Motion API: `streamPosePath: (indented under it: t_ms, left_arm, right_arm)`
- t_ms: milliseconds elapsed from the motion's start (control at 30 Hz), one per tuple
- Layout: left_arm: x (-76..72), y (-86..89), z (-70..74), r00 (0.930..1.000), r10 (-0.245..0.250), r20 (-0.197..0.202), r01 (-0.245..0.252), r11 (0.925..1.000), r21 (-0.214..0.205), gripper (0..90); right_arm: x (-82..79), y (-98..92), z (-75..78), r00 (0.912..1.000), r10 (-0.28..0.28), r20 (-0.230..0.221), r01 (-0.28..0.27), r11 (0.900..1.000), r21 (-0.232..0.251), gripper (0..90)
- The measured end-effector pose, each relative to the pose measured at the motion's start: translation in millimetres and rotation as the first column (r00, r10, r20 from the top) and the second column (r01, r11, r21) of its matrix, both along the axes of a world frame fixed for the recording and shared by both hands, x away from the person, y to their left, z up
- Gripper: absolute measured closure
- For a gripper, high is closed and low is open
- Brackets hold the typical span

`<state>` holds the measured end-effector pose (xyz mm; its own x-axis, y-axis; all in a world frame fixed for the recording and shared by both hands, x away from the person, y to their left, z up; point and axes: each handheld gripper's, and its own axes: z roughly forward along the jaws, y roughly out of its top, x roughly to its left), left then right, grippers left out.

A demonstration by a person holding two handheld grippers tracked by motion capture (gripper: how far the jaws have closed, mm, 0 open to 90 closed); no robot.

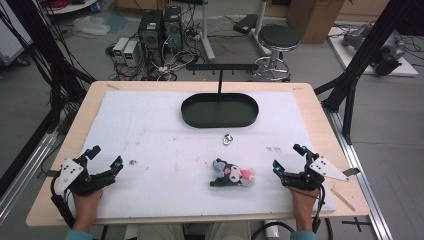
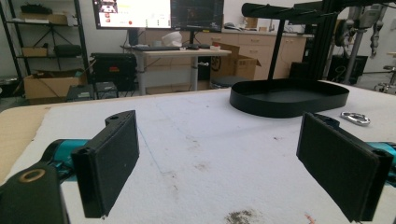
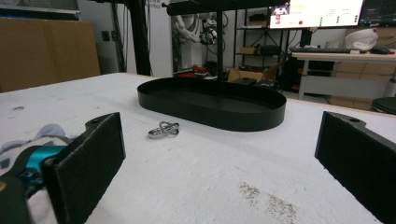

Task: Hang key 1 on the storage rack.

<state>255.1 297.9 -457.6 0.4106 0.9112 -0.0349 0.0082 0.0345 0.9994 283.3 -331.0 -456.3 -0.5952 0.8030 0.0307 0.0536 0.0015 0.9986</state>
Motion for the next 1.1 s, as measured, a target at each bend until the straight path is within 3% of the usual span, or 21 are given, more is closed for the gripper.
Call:
streamPosePath:
  t_ms: [800, 1000, 1100]
  left_arm:
    - [-0.2, -0.5, 0.1, 1.0, -0.005, 0.005, 0.005, 1.0, 0.004, 13.5]
    - [-0.2, -0.4, 0.1, 1.0, -0.005, 0.004, 0.004, 1.0, 0.003, 13.4]
    - [-0.2, -0.4, 0.1, 1.0, -0.005, 0.004, 0.005, 1.0, 0.003, 13.5]
  right_arm:
    - [2.3, 0.5, 1.1, 0.9999, 0.006, -0.012, -0.006, 0.9999, -0.009, 0.8]
    - [1.9, 1.0, 5.3, 0.9978, 0.053, -0.041, -0.053, 0.9986, 0.003, 0.8]
    - [2.3, 4.8, 16.1, 0.9937, 0.104, -0.042, -0.105, 0.9941, -0.024, 0.8]
